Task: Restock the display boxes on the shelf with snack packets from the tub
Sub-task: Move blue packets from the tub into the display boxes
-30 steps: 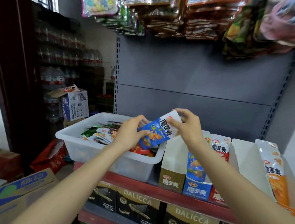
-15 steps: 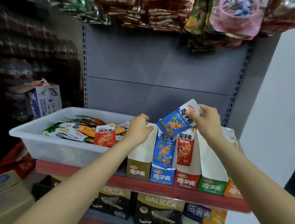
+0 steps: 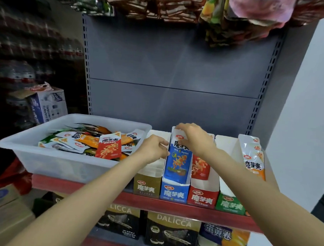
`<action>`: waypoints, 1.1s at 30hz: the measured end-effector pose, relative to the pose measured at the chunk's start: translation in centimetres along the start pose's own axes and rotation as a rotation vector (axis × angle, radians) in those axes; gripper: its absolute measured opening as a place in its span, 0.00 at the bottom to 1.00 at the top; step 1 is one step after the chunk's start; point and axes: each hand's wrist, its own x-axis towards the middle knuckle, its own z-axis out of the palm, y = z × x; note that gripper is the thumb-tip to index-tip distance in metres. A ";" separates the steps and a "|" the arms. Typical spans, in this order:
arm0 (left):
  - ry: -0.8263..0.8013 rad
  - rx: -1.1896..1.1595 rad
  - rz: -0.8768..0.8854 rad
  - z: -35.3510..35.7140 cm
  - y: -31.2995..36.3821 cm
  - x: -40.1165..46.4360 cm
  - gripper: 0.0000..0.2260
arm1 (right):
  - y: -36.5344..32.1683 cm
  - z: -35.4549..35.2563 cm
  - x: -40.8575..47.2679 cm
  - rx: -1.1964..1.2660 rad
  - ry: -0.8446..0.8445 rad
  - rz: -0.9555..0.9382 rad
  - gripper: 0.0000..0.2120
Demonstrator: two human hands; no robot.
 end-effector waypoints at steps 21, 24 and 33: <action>0.354 0.498 -0.128 -10.7 -5.7 -2.7 0.17 | -10.7 2.1 2.4 0.421 -0.097 -0.101 0.21; 0.238 0.495 -0.205 -12.6 -6.8 -3.2 0.22 | -13.7 3.1 3.5 0.489 -0.283 -0.033 0.25; 0.153 0.249 -0.157 -13.6 -8.2 -3.2 0.20 | -16.1 5.7 5.8 0.771 -0.390 0.278 0.29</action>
